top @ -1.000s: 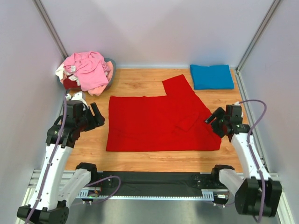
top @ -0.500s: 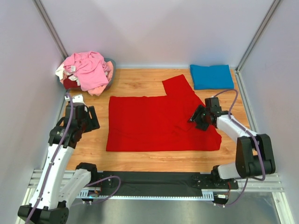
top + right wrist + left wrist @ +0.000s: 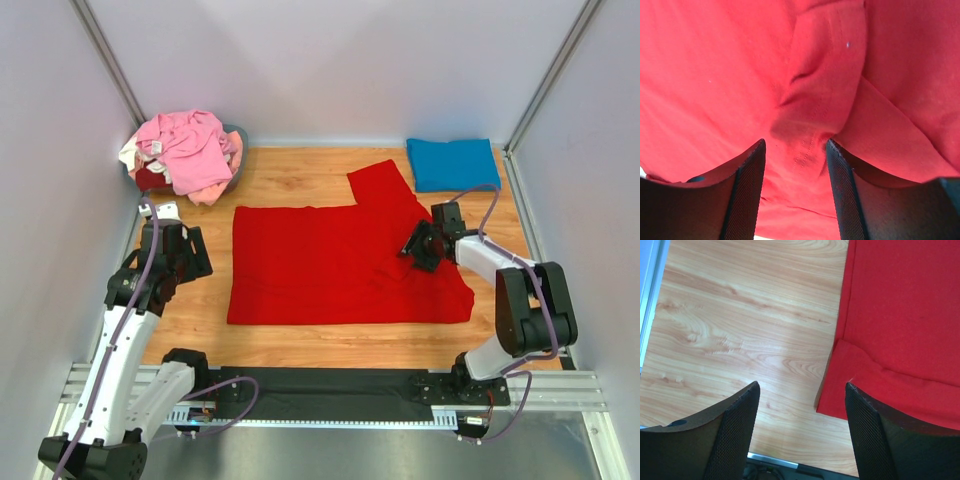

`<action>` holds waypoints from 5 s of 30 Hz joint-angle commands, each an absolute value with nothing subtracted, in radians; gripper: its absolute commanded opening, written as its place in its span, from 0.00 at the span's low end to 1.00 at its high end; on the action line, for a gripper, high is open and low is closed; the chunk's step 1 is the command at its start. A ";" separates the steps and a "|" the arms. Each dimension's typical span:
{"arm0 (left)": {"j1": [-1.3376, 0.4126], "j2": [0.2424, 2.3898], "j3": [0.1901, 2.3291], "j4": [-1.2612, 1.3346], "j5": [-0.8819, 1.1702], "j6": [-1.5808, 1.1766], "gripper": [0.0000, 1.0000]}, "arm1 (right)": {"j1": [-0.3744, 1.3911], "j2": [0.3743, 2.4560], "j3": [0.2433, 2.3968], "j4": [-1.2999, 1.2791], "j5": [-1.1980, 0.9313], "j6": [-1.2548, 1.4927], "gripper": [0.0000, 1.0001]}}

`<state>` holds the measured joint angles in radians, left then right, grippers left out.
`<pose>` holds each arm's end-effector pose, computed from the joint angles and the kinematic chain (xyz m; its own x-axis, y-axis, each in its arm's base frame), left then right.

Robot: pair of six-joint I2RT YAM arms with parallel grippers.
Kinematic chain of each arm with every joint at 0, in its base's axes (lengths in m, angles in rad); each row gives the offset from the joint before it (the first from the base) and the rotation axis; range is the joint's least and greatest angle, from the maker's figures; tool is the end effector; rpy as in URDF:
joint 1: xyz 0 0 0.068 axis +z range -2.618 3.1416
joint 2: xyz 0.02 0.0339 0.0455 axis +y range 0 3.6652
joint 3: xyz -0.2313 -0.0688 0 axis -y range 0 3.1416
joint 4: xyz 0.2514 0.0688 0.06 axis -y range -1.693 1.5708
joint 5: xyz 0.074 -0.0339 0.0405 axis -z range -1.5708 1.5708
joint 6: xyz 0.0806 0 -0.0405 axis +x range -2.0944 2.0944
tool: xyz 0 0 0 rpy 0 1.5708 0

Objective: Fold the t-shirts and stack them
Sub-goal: Fold the tshirt

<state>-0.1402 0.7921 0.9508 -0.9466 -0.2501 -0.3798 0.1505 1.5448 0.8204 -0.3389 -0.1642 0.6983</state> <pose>0.2044 -0.0087 0.2693 -0.6380 -0.2727 -0.7201 -0.2950 0.9504 -0.0985 0.3111 0.0605 0.0889 -0.8074 0.5191 -0.2804 0.3821 0.8222 0.4219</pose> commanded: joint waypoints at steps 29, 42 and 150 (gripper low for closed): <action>-0.133 0.776 0.953 -0.937 -0.278 -0.370 0.75 | 0.213 1.927 1.494 -0.514 -0.138 0.664 0.55; -0.133 0.778 0.951 -0.931 -0.259 -0.365 0.73 | 0.215 1.536 1.039 -0.514 -0.078 0.568 0.67; -0.132 0.779 0.943 -0.917 -0.230 -0.356 0.73 | 0.180 2.715 2.566 -0.626 -0.017 0.373 0.00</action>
